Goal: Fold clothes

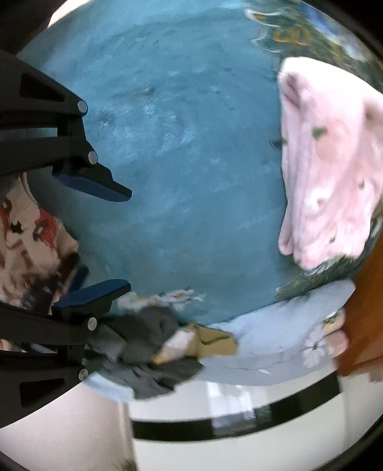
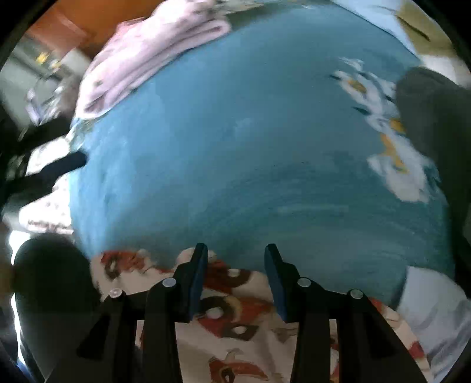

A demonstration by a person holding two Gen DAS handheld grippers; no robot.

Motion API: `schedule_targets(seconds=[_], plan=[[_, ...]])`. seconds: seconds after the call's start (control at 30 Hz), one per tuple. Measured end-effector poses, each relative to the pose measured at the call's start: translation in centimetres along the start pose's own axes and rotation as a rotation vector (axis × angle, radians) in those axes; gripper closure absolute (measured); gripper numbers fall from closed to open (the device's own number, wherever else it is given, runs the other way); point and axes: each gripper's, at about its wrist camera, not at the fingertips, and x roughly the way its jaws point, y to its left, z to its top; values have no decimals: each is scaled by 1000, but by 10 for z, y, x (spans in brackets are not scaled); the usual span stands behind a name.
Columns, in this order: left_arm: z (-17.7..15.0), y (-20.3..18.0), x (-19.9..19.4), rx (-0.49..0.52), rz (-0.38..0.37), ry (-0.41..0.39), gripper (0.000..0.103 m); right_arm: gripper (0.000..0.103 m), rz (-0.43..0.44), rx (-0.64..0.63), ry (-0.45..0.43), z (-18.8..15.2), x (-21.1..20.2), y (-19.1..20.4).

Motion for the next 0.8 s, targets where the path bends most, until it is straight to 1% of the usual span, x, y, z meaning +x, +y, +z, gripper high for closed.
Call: schedule_targets(seconds=[0.07, 0.1, 0.17, 0.23, 0.3, 0.37, 0.4, 0.43, 0.5, 0.6, 0.67, 0.7, 0.8], plan=[[2, 7, 1, -40, -30, -4, 44, 62, 29, -14, 14, -4, -1, 4], [2, 7, 3, -41, -34, -2, 44, 62, 34, -24, 23, -7, -1, 6], [2, 1, 4, -10, -24, 4, 44, 62, 45, -45, 42, -13, -1, 11], [2, -5, 4, 33, -9, 11, 44, 62, 32, -67, 60, -20, 2, 16], [0, -13, 4, 82, 9, 17, 44, 62, -17, -90, 53, -24, 4, 25], [-1, -19, 5, 115, 23, 20, 44, 75, -69, -111, 30, -26, 3, 33], [-1, -20, 5, 126, 28, 19, 44, 87, -83, -114, 17, -25, 0, 36], [-2, -21, 5, 129, 27, 18, 44, 91, -96, -113, 2, -22, -4, 37], [-2, -21, 6, 129, 22, 24, 44, 92, -151, -123, -52, -11, -18, 37], [-1, -21, 10, 130, 33, 41, 44, 93, -264, -88, -215, 22, -54, 28], [0, -21, 13, 134, 52, 52, 44, 93, -291, -85, -286, 41, -63, 25], [1, -21, 15, 136, 72, 65, 44, 93, -304, -73, -283, 49, -59, 22], [2, -21, 24, 144, 116, 105, 44, 92, -337, -41, -218, 65, -30, 12]])
